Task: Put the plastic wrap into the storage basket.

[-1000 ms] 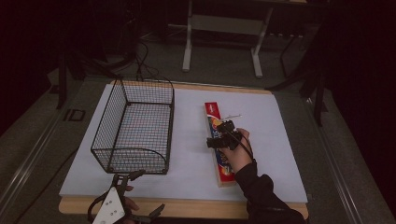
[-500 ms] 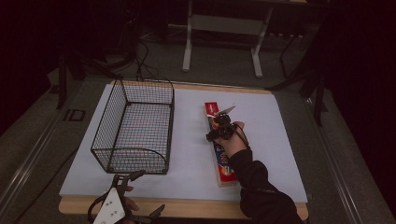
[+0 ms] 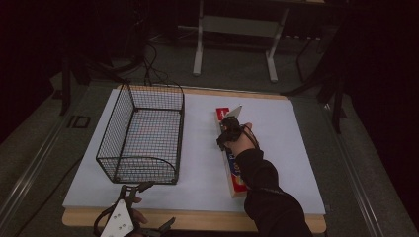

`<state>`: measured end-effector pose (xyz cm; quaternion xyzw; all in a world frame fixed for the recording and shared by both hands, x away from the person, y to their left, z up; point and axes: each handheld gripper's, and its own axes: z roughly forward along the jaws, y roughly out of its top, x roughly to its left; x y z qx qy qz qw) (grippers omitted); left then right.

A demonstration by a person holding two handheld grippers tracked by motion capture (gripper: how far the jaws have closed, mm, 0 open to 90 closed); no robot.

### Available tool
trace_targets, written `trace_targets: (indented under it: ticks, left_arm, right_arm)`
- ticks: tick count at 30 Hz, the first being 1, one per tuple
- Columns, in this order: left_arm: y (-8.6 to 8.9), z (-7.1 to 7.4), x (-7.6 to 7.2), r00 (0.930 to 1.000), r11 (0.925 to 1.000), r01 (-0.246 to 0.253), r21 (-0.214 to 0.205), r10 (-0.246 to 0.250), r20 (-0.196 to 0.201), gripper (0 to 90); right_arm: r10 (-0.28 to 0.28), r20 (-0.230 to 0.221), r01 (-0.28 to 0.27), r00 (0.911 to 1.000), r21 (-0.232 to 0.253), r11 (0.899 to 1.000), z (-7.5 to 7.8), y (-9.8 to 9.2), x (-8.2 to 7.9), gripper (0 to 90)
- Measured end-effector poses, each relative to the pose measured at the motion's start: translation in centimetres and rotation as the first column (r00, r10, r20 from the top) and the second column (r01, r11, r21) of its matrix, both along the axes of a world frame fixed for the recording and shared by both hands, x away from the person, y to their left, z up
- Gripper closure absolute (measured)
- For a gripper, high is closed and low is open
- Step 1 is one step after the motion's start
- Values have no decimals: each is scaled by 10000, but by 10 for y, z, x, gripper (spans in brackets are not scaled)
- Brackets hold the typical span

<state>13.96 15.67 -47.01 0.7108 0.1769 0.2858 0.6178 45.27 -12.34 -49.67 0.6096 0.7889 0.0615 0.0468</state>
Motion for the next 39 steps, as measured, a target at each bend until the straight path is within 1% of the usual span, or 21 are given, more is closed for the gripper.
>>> trace_targets:
  ticks: [1, 4, 7, 10, 11, 17, 20, 22, 24, 28, 34, 39]
  left_arm:
    - [0, 0, 0, 10000, 10000, 8, -5, -8, 2, 2]
    - [0, 0, 0, 10000, 10000, 0, 61, 0, -13, 2]
    - [-1, 0, 0, 10000, 10000, 2, 56, -2, -1, 2]
    - [-1, 0, 0, 10000, 10000, -14, 73, 14, -1, 2]
    - [-1, -1, 0, 10000, 10000, -13, 84, 13, -5, 2]
    - [-2, -1, 1, 10000, 9999, 3, 138, -3, 4, 2]
    - [-3, -2, 1, 10000, 9998, -3, 185, 3, 18, 2]
    - [-3, -1, 1, 10000, 9999, 1, 113, -1, -36, 2]
    - [-3, -1, 1, 10000, 9999, 18, 104, -17, -40, 2]
    - [-3, -2, 1, 10000, 10000, 24, 97, -23, -74, 2]
    - [-3, -1, -2, 10000, 10000, -50, 48, 51, -69, 2]
    - [-5, -2, -3, 10000, 10000, -60, 37, 61, -75, 2]
  right_arm:
    - [49, 85, -49, 10000, 13, 10000, 2, 1, 0, 389]
    - [243, 157, -245, 9996, 110, 9996, 8, 2, 1, 391]
    - [417, 404, -421, 9983, 90, 9991, 18, 2, 1, 391]
    - [754, 815, -739, 9938, -215, 9970, 29, 2, 1, 392]
    - [829, 924, -810, 9923, -237, 9964, 33, 1, 0, 392]
    - [999, 1402, -989, 9851, -143, 9950, 59, -3, 0, 393]
    - [1079, 1652, -1092, 9803, -11, 9940, 71, -3, 0, 393]
    - [1094, 1839, -1143, 9768, 163, 9933, 79, 0, -1, 393]
    - [1244, 1982, -1329, 9722, 305, 9907, 87, 4, -2, 393]
    - [1553, 2326, -1687, 9601, 384, 9849, 103, 16, -7, 394]
    - [1848, 2700, -2104, 9450, 687, 9752, 122, 33, -13, 394]
    - [2056, 2975, -2399, 9323, 834, 9672, 135, 49, -16, 393]
